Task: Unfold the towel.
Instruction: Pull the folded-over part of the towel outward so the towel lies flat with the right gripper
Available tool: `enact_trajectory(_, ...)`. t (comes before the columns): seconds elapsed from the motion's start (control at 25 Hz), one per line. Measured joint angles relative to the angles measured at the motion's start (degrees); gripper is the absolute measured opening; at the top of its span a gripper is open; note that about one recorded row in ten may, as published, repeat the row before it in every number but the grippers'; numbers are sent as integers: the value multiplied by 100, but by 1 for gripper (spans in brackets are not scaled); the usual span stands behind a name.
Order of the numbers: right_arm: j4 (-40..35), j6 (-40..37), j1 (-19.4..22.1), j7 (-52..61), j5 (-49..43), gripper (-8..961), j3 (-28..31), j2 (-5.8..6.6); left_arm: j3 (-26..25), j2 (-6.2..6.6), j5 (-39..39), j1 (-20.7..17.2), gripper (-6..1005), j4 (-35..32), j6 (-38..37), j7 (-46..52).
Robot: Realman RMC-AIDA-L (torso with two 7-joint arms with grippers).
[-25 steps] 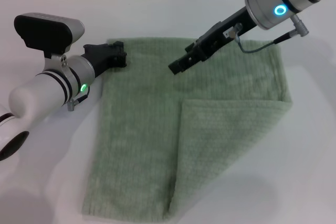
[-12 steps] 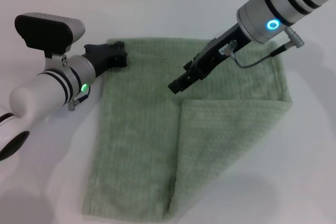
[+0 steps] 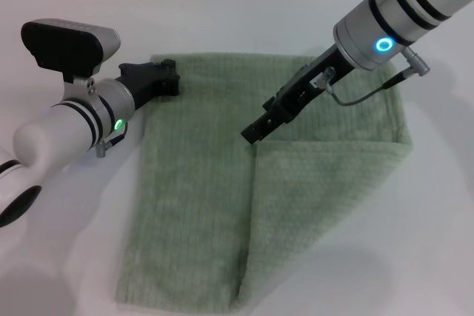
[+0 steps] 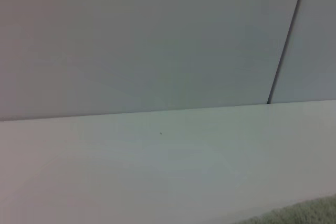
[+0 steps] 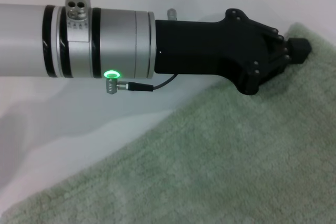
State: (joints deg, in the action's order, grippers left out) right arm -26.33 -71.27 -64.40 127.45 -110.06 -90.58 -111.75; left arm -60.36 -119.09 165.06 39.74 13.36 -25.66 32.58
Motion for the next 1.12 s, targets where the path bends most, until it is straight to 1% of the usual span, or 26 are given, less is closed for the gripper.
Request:
enact_trajectory(0.12,-1,-1,17,6,-69,690,4,-8,3,0,0,-1,-2,0,0,0)
enact_trajectory(0.16,-2,0,24,34,-197,689,25,-33,6,0,0,-2,-2,0,0,2)
enact_trajectory(0.36,-3,35,30,105,-369,684,36,-84,6,0,0,-11,-2,0,0,6)
enact_trajectory(0.44,2,47,31,110,-419,683,33,-119,5,0,0,-11,-2,0,0,7)
enact_trajectory(0.48,10,87,33,122,-488,682,34,-161,-6,0,0,-11,-2,0,0,8)
enact_trajectory(0.52,10,87,33,122,-488,681,34,-161,-6,0,0,-11,-2,0,0,8)
enact_trajectory(0.56,22,146,41,134,-527,680,35,-192,-9,0,0,-11,-2,-1,0,9)
enact_trajectory(0.76,33,279,87,138,-539,676,34,-252,7,0,0,-6,-2,-1,0,26)
enact_trajectory(0.88,39,424,155,138,-568,673,33,-326,7,0,0,-10,-1,-1,0,30)
enact_trajectory(0.96,40,448,169,138,-604,671,34,-348,7,0,0,-10,-1,-1,0,30)
enact_trajectory(1.08,45,510,193,138,-745,668,53,-433,7,0,0,-8,-1,-1,0,30)
enact_trajectory(1.12,45,510,193,138,-745,668,53,-433,7,0,0,-8,-1,-1,0,30)
